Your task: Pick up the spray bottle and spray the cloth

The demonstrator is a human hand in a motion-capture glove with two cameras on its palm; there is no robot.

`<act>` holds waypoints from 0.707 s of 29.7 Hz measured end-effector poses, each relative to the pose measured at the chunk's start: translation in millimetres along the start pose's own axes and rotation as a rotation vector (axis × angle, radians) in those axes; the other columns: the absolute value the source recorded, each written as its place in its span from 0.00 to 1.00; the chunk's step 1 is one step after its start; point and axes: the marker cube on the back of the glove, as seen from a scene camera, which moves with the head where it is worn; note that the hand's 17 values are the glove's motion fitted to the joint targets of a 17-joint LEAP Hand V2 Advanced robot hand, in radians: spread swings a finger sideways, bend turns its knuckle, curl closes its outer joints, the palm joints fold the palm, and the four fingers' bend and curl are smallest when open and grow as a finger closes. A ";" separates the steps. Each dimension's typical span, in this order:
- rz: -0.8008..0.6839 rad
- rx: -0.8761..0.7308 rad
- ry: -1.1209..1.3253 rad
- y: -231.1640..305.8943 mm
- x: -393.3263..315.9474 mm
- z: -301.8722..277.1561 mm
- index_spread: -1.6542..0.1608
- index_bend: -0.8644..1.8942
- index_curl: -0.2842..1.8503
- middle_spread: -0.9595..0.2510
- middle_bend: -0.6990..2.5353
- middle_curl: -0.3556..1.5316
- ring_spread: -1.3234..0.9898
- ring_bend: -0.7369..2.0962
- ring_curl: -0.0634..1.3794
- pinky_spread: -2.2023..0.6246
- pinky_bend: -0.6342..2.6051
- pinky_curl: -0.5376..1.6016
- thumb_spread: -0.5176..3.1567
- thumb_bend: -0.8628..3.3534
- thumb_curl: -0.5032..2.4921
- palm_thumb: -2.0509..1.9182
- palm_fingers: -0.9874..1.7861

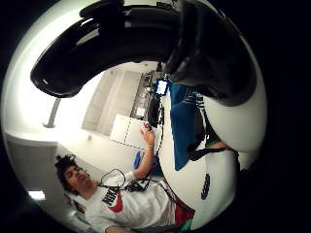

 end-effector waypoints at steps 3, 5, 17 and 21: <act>0.016 0.022 -0.045 12.8 3.6 -0.2 0.77 0.34 0.23 0.69 0.34 0.42 0.52 0.45 0.31 0.82 0.29 0.41 0.40 0.21 0.31 0.77 0.69; 0.027 0.031 -0.071 19.2 1.9 -2.1 0.77 0.34 0.23 0.69 0.34 0.42 0.52 0.45 0.31 0.82 0.29 0.41 0.40 0.20 0.32 0.78 0.69; -0.105 -0.059 0.058 -36.6 -118.1 -48.7 0.79 0.35 0.23 0.69 0.34 0.43 0.52 0.45 0.33 0.80 0.30 0.41 0.34 0.20 0.35 0.79 0.72; -0.084 -0.126 0.203 -52.7 -153.6 -54.8 0.80 0.35 0.23 0.70 0.33 0.43 0.52 0.45 0.33 0.78 0.32 0.42 0.31 0.20 0.36 0.79 0.74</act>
